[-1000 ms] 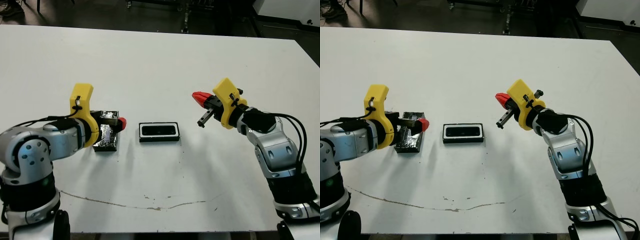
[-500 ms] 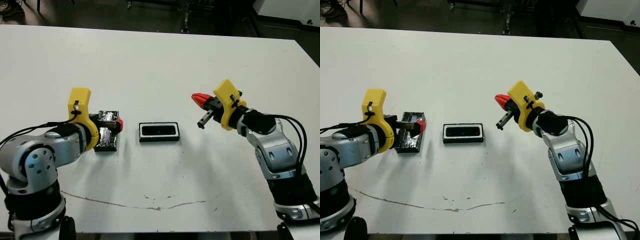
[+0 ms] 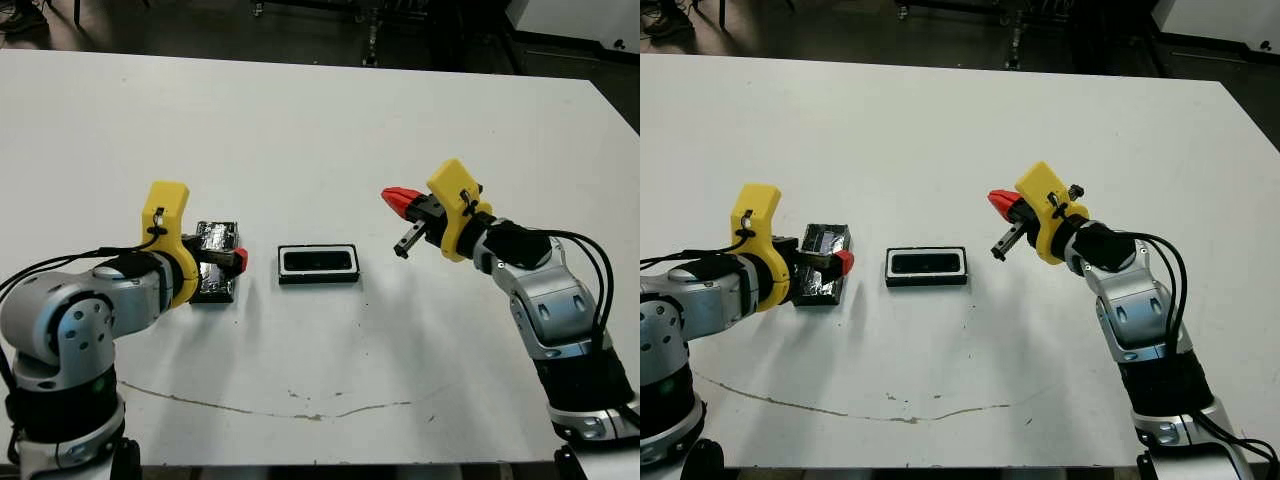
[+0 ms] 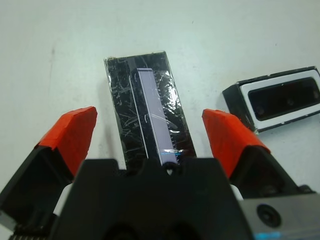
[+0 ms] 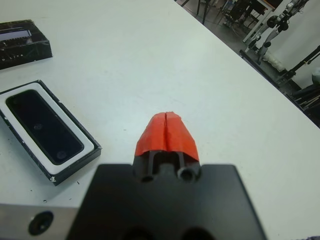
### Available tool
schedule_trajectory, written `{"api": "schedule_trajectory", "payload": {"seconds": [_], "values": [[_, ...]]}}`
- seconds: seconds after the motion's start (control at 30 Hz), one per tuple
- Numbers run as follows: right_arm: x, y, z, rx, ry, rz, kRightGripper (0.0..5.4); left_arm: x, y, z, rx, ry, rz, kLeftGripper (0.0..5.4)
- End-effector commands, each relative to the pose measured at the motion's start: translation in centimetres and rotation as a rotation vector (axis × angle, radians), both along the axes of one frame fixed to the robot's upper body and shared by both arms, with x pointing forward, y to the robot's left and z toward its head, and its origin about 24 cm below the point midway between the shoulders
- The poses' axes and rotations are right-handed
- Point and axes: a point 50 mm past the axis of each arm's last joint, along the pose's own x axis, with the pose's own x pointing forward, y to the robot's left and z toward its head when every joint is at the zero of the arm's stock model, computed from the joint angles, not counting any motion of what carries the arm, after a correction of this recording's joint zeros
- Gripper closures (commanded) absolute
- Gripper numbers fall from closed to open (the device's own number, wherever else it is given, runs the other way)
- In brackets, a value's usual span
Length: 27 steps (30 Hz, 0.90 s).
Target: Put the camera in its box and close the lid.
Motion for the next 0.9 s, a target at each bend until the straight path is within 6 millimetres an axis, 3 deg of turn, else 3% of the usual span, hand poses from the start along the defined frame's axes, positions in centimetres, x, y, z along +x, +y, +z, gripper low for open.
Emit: {"api": "schedule_trajectory", "payload": {"seconds": [0.03,0.43,0.63,0.9], "values": [[-0.1,-0.3,-0.4,-0.017,0.002,0.001,5.39,-0.4,0.2,-0.7,0.016,0.033,-0.001,0.00],[-0.1,-0.3,-0.3,-0.006,0.011,0.006,5.39,-0.8,0.3,-1.9,-0.027,0.070,0.060,0.00],[-0.1,-0.3,-0.3,-0.025,-0.001,0.012,5.39,-1.2,0.1,-2.3,-0.097,0.056,0.206,0.00],[-0.1,-0.3,-0.3,-0.023,-0.001,0.017,5.40,-1.3,0.0,-2.5,-0.067,0.062,0.255,0.96]]}}
